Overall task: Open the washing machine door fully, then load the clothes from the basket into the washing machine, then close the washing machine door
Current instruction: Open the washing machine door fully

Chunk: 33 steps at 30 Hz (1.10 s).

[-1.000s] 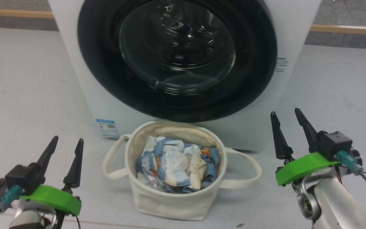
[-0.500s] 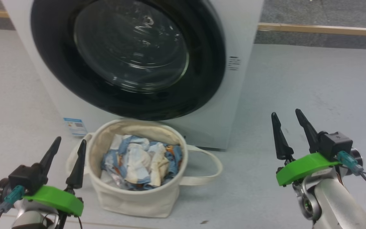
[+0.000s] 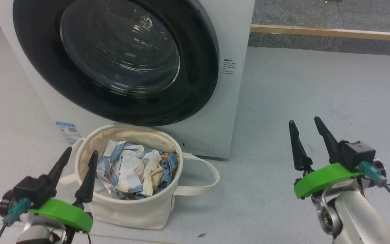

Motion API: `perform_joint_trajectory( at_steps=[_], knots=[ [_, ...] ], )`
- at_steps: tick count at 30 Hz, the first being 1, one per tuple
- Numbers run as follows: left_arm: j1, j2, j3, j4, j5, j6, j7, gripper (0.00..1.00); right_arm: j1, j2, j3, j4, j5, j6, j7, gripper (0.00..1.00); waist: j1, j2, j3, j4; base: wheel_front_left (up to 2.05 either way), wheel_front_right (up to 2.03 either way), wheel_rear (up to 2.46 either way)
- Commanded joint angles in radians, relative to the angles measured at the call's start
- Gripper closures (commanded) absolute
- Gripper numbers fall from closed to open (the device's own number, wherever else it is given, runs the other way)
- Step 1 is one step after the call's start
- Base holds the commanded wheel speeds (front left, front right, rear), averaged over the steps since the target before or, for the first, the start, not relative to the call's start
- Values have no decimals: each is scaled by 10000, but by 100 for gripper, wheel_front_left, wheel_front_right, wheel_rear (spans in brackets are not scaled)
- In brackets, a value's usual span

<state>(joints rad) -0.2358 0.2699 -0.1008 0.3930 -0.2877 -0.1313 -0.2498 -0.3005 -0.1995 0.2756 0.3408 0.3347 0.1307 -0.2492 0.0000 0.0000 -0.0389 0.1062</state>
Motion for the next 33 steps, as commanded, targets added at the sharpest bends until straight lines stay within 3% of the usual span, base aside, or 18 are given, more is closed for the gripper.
perform_joint_trajectory(
  at_steps=[1,17,33],
  knots=[
    [-504,354,371,-329,-46,6,-120,0,-283,-19,154,-300,49,0,-126,0,0,0,-8,5,13,13,-25],
    [-329,195,616,-355,98,6,-120,0,-266,47,166,-206,81,0,-126,0,0,0,-47,11,0,0,-1],
    [-74,-541,1403,-594,324,334,-120,0,-594,301,-192,209,462,0,-126,0,0,0,476,379,0,0,0]
  ],
)
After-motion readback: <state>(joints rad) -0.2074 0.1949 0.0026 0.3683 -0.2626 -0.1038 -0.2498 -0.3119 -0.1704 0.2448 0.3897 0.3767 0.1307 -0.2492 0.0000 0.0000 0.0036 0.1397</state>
